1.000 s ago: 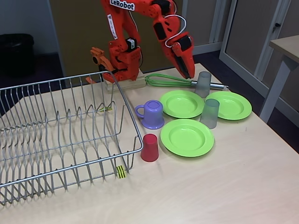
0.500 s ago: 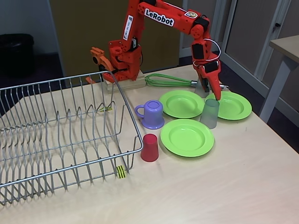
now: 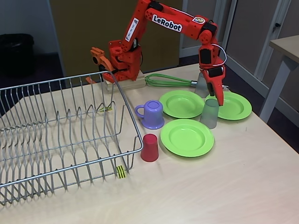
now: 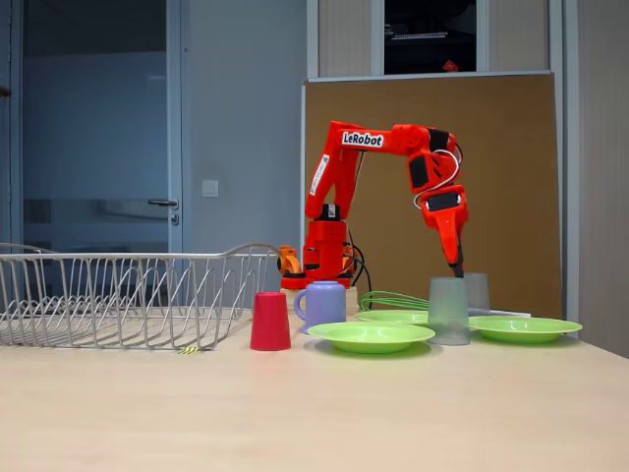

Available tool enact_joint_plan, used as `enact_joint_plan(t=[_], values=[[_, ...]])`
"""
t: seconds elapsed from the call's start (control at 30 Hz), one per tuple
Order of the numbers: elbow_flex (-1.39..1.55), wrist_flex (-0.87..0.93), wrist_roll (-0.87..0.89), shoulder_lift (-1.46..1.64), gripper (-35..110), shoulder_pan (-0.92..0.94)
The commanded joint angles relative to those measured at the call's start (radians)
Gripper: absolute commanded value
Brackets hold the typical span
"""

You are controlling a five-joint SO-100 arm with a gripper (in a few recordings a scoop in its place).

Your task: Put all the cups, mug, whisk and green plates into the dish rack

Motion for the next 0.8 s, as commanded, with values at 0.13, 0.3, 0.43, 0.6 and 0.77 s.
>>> enact_joint_plan(t=[0.13,0.3,0.43,0.6,0.77], values=[[-0.026,-0.044,0.038,-0.026,41,-0.009],[-0.005,-0.063,0.029,-0.029,39,0.003],[0.009,-0.063,0.020,-0.021,36,0.018],[0.028,-0.074,-0.006,-0.021,30,0.038],[0.040,-0.087,-0.041,-0.023,31,0.054]])
